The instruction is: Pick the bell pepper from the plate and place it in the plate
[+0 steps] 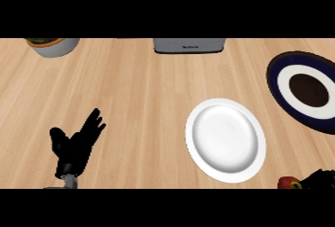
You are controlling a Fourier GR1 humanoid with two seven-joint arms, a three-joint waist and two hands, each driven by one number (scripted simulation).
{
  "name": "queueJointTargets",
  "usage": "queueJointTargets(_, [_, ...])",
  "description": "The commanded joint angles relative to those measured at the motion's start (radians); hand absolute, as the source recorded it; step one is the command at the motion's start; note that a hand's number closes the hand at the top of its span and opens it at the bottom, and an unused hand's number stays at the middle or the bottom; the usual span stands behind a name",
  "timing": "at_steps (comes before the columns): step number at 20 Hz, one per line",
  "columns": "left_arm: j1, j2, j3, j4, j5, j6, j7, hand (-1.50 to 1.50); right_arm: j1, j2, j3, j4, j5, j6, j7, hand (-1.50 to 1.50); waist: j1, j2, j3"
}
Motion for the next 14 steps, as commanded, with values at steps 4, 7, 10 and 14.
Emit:
queueJointTargets(4, [0.020,-0.016,-0.030,-0.026,-0.020,0.008,0.023,0.00,-0.178,-0.002,-0.275,0.218,-0.395,0.069,-0.058,1.50,0.025,0.008,-0.003])
queueJointTargets(7, [-0.038,-0.025,-0.001,0.039,-0.021,0.027,0.033,0.00,-0.228,-0.029,-0.391,0.308,-0.475,0.108,-0.100,1.50,0.017,0.008,-0.004])
queueJointTargets(10, [-0.007,-0.011,-0.008,0.039,-0.010,-0.020,0.002,0.00,-0.411,-0.096,-0.455,0.529,-0.447,0.109,-0.124,1.50,0.031,0.010,-0.004])
queueJointTargets(14, [-0.044,-0.010,-0.016,0.029,-0.020,-0.013,0.051,0.00,-0.600,-0.137,-0.536,0.758,-0.458,0.061,-0.153,1.50,0.040,0.013,-0.004])
